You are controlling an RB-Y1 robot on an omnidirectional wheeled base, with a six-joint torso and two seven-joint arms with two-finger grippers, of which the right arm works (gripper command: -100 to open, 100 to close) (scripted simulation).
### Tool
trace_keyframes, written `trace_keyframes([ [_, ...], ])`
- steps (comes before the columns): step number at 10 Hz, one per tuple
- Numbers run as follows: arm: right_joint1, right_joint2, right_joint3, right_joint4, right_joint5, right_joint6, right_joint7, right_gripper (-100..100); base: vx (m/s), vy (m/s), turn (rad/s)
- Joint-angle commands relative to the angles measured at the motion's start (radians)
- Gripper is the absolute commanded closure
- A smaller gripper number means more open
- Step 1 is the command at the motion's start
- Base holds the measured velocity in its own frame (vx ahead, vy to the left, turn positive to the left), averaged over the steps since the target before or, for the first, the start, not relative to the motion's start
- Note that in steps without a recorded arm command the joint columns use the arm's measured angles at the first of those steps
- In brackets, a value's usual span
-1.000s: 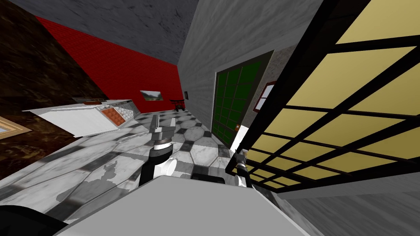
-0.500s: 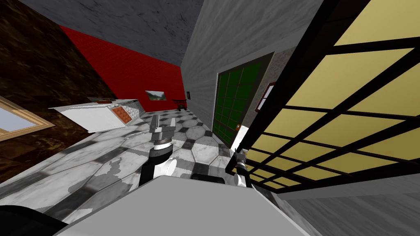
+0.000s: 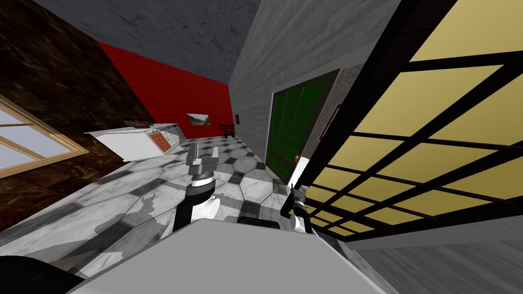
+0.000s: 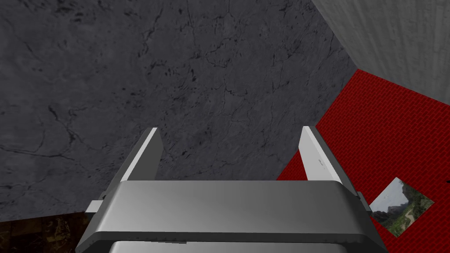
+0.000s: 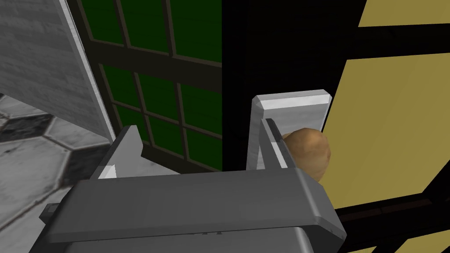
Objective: Pull the door open
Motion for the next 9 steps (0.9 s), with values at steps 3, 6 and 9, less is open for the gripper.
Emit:
trace_keyframes([
  [3,0.029,-0.031,0.007,0.016,-0.002,-0.040,-0.050,-100,0.007,-0.009,0.137],
  [6,0.050,-0.055,0.009,0.026,-0.004,-0.065,-0.079,-100,0.025,-0.030,0.066],
  [9,0.068,-0.075,0.010,0.035,-0.006,-0.086,-0.104,-100,0.010,-0.009,0.032],
])
